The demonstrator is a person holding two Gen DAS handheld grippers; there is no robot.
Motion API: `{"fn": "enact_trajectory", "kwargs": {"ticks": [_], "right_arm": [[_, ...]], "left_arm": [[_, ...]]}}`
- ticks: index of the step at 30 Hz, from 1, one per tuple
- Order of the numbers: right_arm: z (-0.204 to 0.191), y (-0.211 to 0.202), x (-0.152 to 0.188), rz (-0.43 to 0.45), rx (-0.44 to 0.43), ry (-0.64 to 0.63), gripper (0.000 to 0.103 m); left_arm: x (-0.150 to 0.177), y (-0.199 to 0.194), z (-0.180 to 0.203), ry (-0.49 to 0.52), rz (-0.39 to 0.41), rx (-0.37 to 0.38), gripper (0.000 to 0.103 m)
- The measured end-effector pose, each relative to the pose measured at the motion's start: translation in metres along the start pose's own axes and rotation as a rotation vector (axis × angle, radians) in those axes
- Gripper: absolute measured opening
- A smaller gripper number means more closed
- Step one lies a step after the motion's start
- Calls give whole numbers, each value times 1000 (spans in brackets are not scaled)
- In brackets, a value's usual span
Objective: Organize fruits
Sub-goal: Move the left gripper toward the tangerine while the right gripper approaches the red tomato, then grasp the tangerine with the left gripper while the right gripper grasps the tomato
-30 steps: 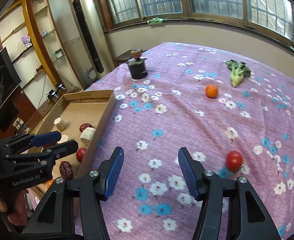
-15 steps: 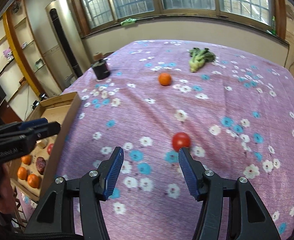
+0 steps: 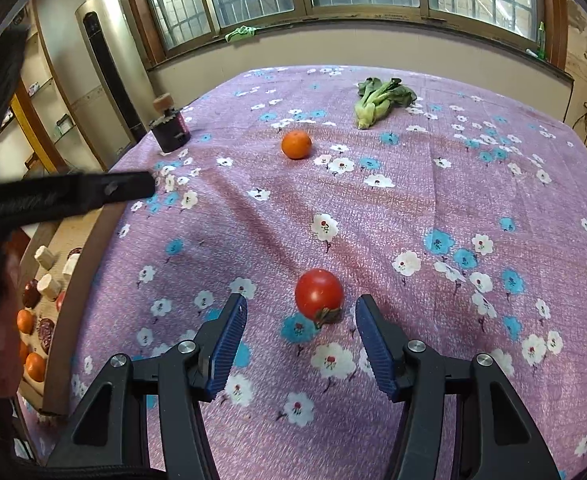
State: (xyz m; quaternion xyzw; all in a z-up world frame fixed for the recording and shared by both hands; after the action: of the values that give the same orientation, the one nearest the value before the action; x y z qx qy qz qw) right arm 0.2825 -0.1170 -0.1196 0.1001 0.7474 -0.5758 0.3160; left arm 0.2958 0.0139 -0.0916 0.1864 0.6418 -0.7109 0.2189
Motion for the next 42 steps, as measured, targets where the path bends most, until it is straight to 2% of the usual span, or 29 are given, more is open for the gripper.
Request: {"fn": "enact_trajectory", "kwargs": {"ticks": [9, 12, 19, 22, 24, 25, 28, 37, 42], "right_arm": [[1, 17, -3, -21, -1, -21, 57], [-1, 22, -3, -28, 3, -37, 53], [4, 29, -2, -32, 14, -39, 30], [5, 29, -2, -30, 6, -34, 30], [5, 28, -2, -28, 3, -33, 30], [5, 27, -1, -26, -1, -31, 30], [5, 22, -2, -16, -8, -24, 30], [-2, 3, -6, 17, -32, -7, 30], [-10, -6, -1, 22, -45, 0, 30]], "left_arm": [[-31, 58, 20, -10, -52, 0, 52], [-44, 75, 20, -26, -60, -7, 52], [-57, 110, 31, 2, -102, -27, 52], [-56, 127, 34, 5, -124, -42, 52], [-62, 130, 35, 19, -100, -62, 53], [-63, 131, 34, 17, -96, -61, 51], [-64, 129, 31, 24, -77, -58, 29], [-38, 103, 16, -5, -79, -5, 28], [-17, 67, 12, -11, -53, 26, 28]]}}
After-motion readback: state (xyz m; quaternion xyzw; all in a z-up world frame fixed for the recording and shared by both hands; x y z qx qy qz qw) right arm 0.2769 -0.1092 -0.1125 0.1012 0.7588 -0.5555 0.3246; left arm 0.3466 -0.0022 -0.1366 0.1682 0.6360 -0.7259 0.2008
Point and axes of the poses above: each gripper's, at about its wrist camera, not at the fingertips, and y roughly the way its jaws point, z to its right, x to its underside, the point moved 10 cm from there along y, roughly the way its jaws point, and after that the axes turned 1 degree about x, right-handed, at the moved point
